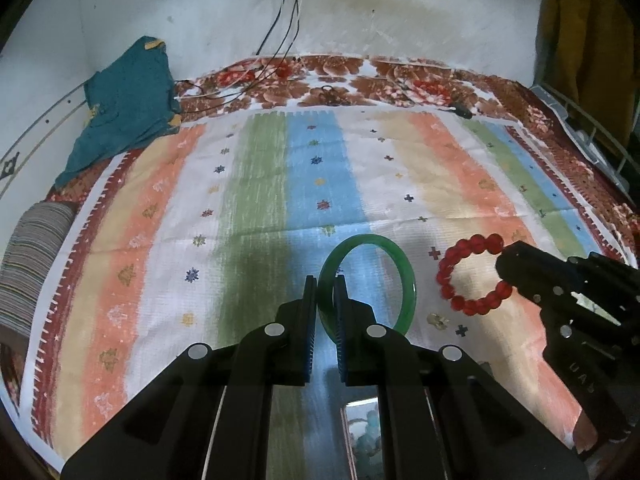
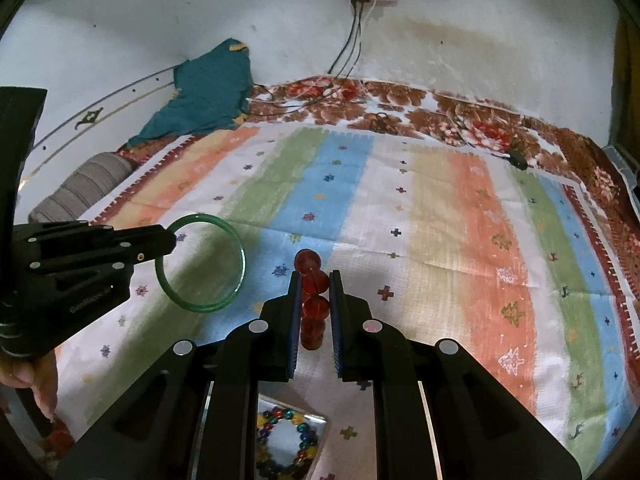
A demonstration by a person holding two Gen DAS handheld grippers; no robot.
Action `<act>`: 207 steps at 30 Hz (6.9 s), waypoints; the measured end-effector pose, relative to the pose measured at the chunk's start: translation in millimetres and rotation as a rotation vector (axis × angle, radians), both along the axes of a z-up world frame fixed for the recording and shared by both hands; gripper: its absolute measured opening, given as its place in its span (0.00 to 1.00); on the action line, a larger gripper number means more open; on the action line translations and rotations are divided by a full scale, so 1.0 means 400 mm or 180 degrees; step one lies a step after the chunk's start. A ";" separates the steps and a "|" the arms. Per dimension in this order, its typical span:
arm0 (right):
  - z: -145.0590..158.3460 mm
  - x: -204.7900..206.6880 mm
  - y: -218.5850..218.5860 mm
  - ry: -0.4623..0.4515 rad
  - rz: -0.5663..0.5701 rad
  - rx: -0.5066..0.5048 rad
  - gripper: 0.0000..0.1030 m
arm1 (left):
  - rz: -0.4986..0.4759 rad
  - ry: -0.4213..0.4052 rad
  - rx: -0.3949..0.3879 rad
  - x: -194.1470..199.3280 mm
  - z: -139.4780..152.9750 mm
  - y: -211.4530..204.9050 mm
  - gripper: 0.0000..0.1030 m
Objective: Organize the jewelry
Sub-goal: 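Lift both held bracelets and carry them back over the silver tin, then open both tools to drop the bracelets into the silver tin, then move both open tools forward to the two small rings on the cloth, then grasp the small silver ring with the left tool while the right grasps the gold ring, then lift both held rings and carry them back over the silver tin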
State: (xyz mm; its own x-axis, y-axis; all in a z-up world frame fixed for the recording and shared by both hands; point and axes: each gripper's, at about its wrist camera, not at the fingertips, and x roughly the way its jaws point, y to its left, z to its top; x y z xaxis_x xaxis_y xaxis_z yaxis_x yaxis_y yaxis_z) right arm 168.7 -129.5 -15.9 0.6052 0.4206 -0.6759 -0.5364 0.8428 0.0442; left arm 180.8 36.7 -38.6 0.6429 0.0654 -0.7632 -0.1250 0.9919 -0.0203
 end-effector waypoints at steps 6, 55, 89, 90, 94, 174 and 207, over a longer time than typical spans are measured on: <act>0.015 -0.036 -0.007 -0.0051 0.0015 0.0030 0.14 | -0.0032 -0.0064 -0.0010 -0.028 0.016 -0.015 0.08; 0.016 -0.213 -0.074 0.0144 0.0082 0.0147 0.14 | -0.0254 -0.0053 0.0003 -0.214 0.026 -0.107 0.08; -0.050 -0.066 -0.110 0.0836 -0.0208 0.0063 0.63 | 0.0229 0.0245 -0.0566 -0.142 -0.018 0.015 0.57; -0.051 -0.063 -0.109 0.0845 -0.0206 0.0055 0.64 | 0.0234 0.0249 -0.0584 -0.135 -0.020 0.016 0.58; -0.057 -0.041 -0.098 0.0871 -0.0184 -0.0005 0.66 | 0.0259 0.0278 -0.0722 -0.105 -0.029 0.019 0.64; -0.345 0.190 0.055 0.1568 0.0023 -0.0922 0.18 | -0.0223 0.1574 -0.0317 0.269 -0.366 -0.028 0.21; -0.169 0.171 0.002 0.0881 -0.0189 -0.0338 0.16 | -0.0218 0.0573 -0.0380 0.180 -0.149 -0.022 0.19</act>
State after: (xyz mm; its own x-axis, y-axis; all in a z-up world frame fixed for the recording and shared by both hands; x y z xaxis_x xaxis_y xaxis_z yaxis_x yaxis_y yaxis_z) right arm 236.9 -128.6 -83.6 0.4133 0.3082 -0.8569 -0.4658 0.8801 0.0919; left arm 252.7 28.0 -98.2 0.4954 -0.0715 -0.8657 -0.0697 0.9901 -0.1216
